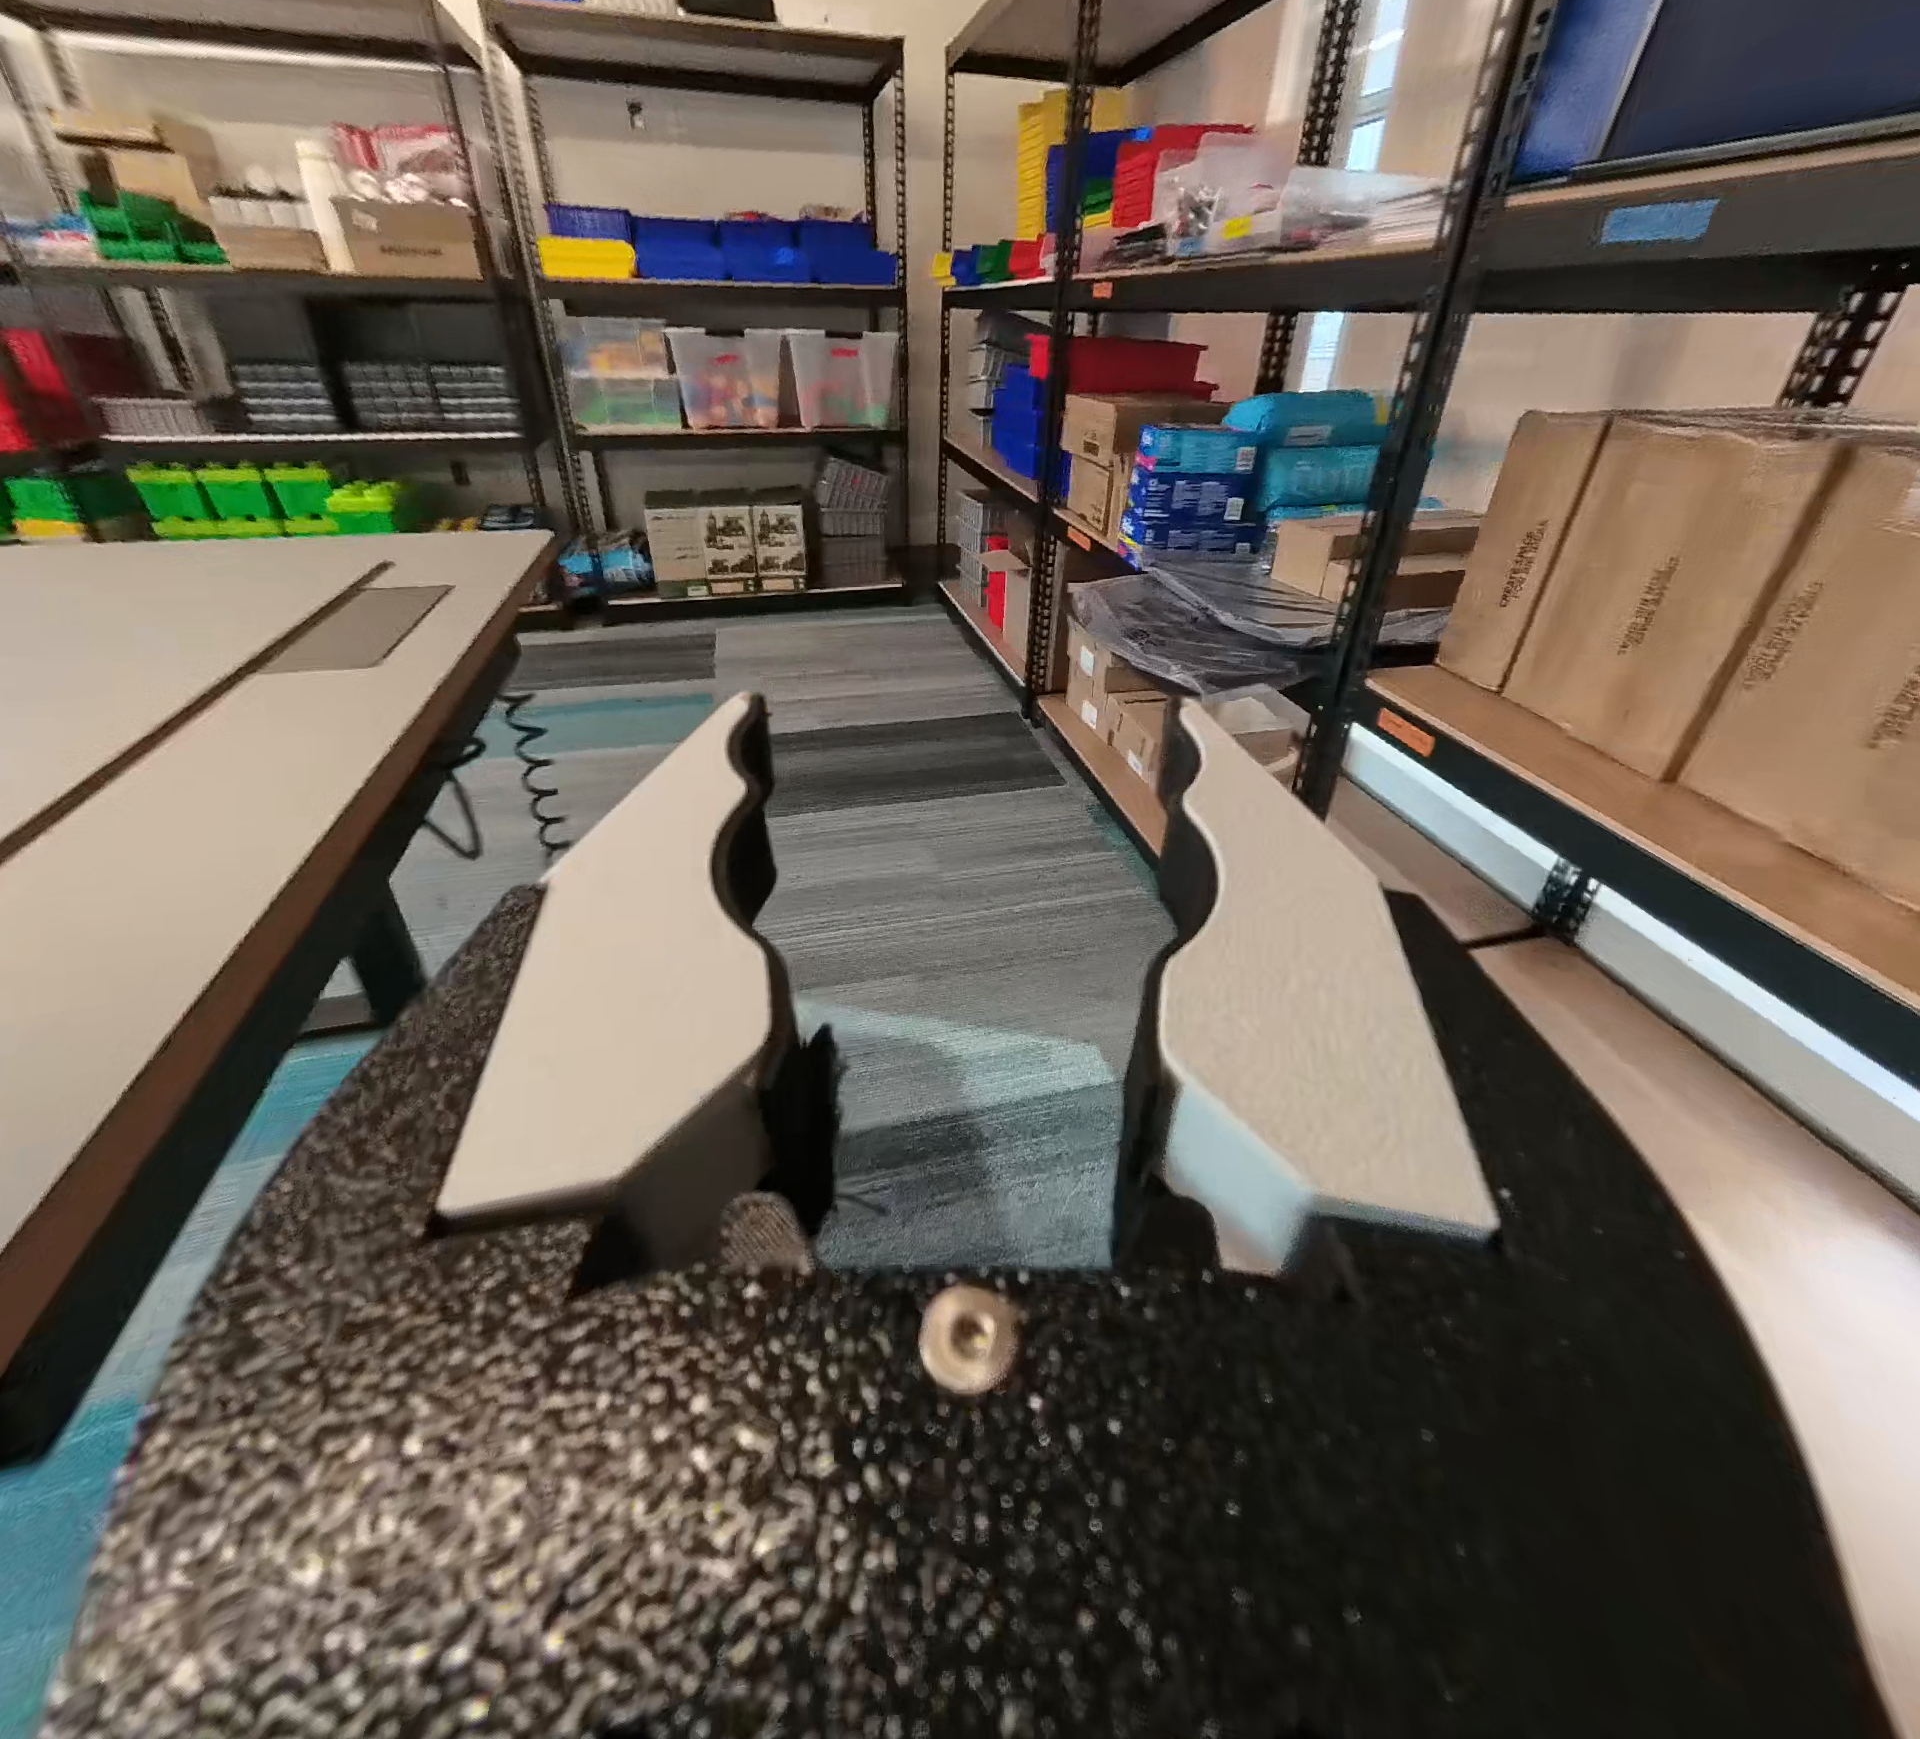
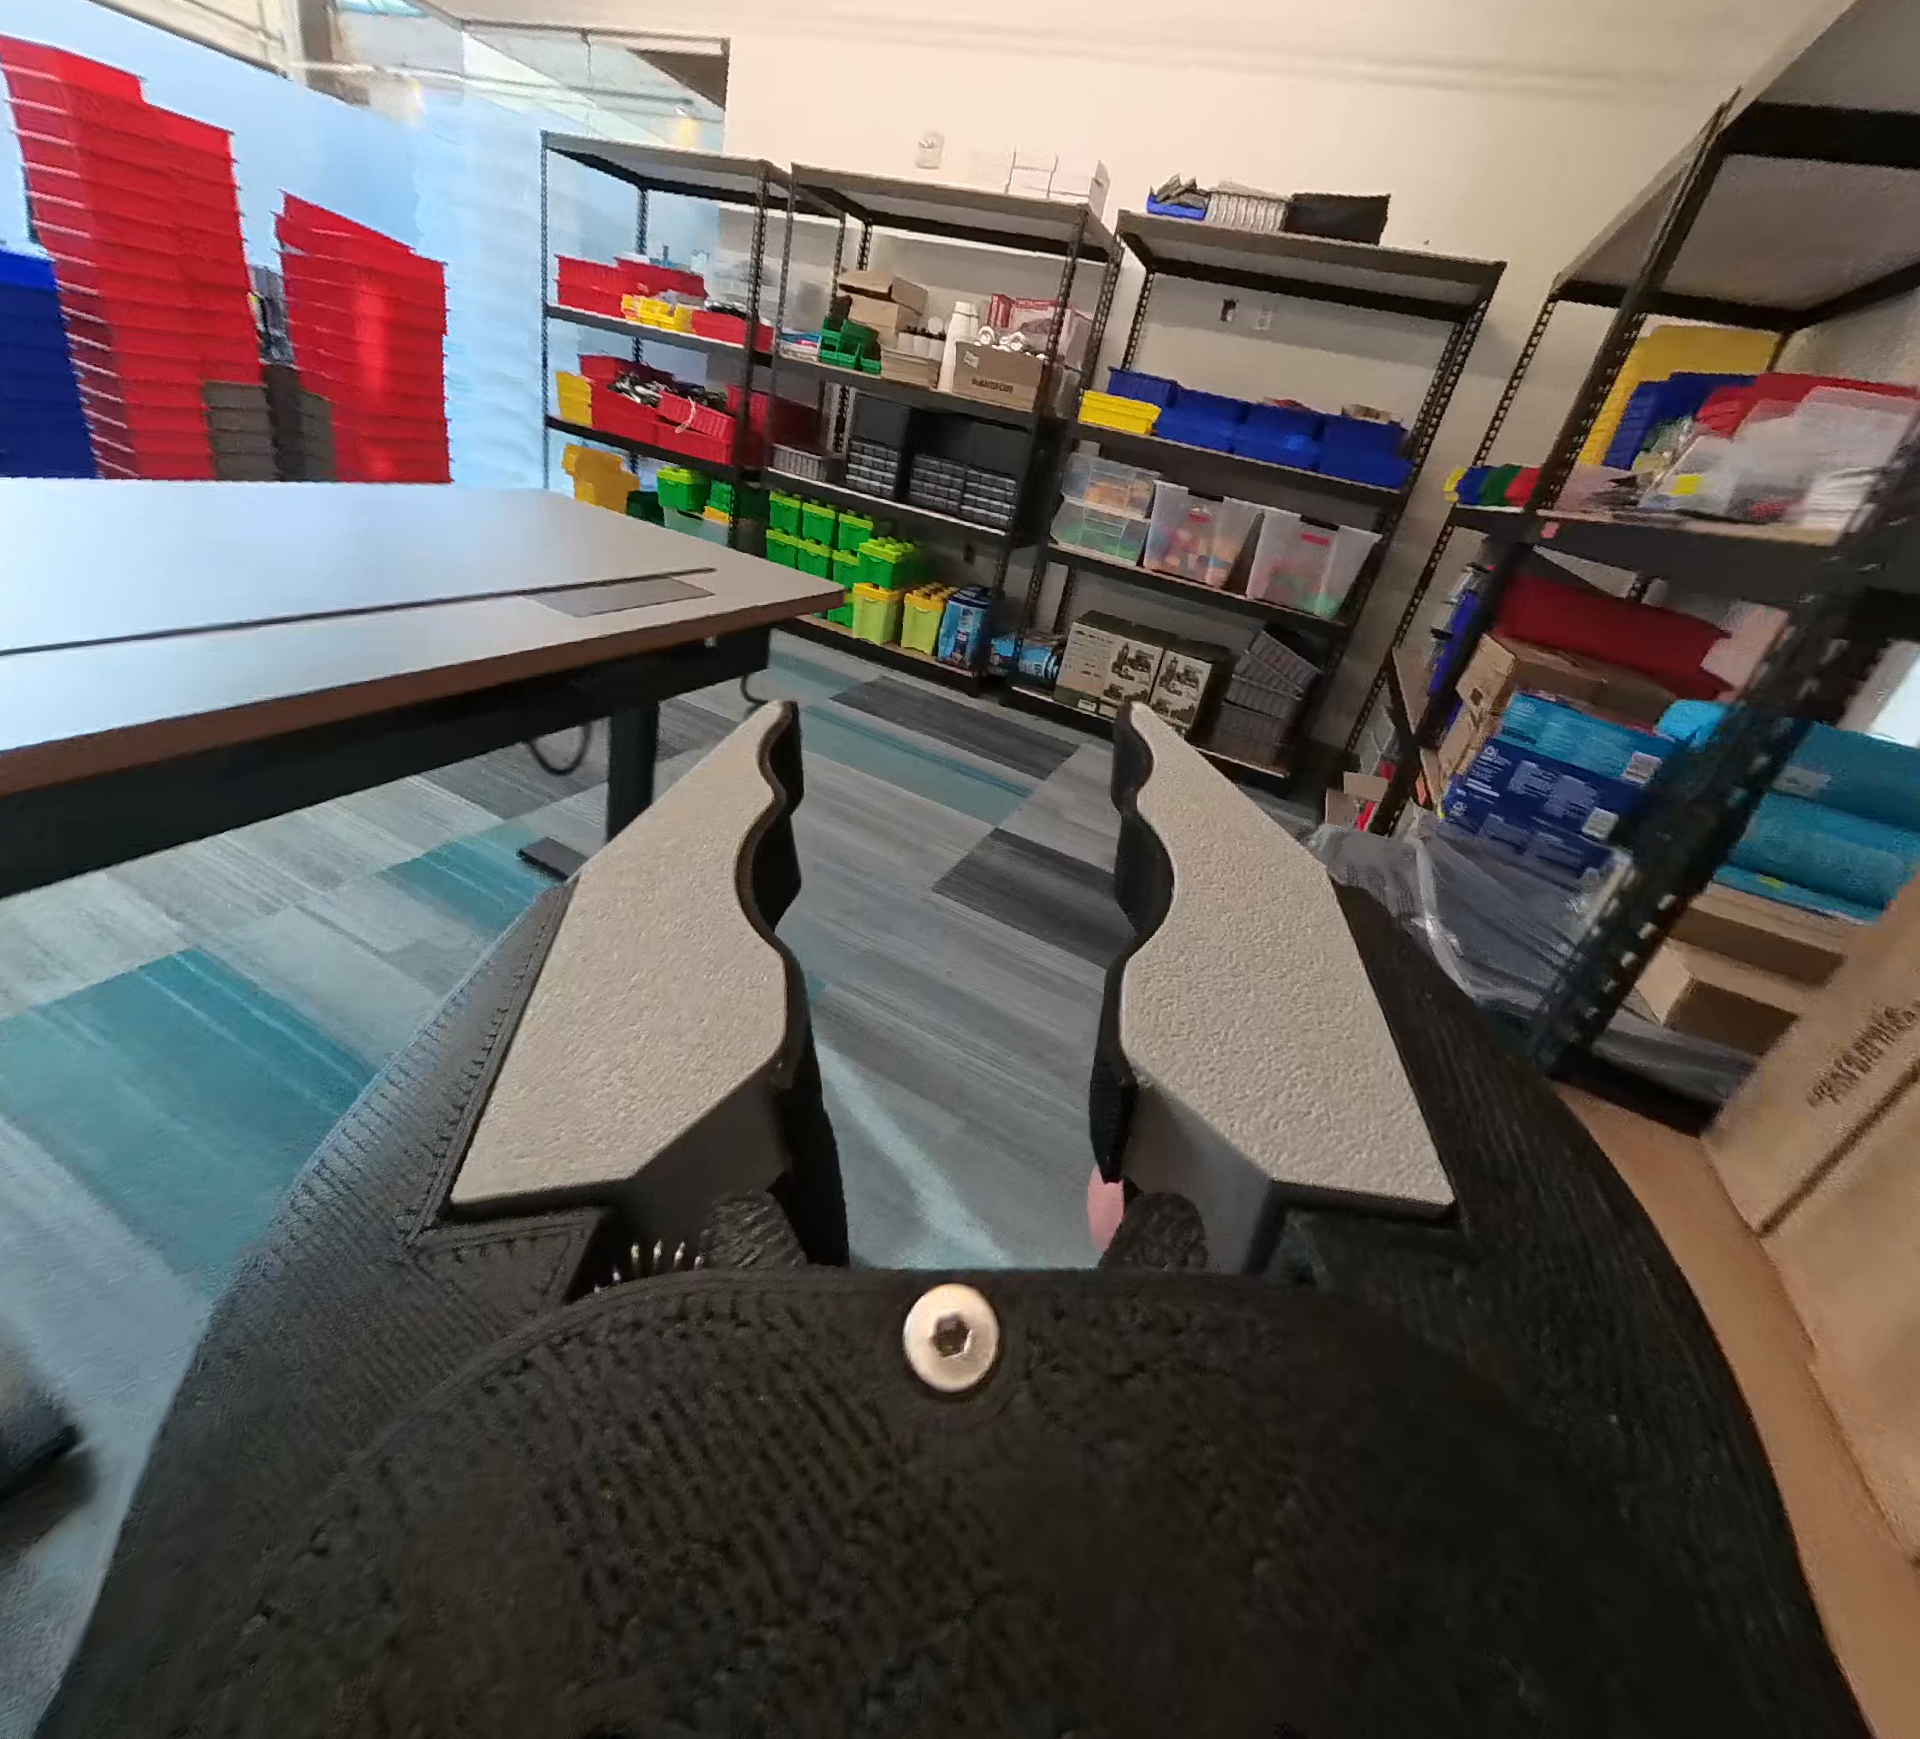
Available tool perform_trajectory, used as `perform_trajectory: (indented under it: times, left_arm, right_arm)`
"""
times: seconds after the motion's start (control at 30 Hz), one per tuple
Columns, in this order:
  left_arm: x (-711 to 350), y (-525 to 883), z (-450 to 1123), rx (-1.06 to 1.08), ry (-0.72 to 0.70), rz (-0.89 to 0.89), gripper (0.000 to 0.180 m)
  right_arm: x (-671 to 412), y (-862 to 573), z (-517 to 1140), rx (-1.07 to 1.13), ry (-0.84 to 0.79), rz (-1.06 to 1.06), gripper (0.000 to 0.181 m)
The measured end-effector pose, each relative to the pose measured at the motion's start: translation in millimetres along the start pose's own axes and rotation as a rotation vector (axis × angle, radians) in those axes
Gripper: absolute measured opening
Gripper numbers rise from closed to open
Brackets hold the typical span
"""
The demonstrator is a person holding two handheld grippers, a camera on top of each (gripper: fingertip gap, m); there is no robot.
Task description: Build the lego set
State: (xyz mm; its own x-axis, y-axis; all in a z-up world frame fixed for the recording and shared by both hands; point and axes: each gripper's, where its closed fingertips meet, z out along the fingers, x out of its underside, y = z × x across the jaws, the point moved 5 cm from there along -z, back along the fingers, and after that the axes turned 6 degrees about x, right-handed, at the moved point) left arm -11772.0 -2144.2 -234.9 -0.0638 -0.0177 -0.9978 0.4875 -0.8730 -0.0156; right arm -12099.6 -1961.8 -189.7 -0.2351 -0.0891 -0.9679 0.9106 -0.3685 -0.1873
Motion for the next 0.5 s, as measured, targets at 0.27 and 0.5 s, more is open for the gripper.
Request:
perform_trajectory:
  times: [0.27, 0.5]
  left_arm:
    - [-4.7, 75.8, 314.1, 0.233, 0.015, -0.102, 0.084]
    - [6.6, 123.0, 594.1, 0.19, -0.062, -0.131, 0.137]
  right_arm:
    - [40.1, -102.0, 217.0, 0.055, 0.048, 0.033, 0.062]
    - [133.0, -198.5, 395.3, 0.065, 0.207, 0.112, 0.066]
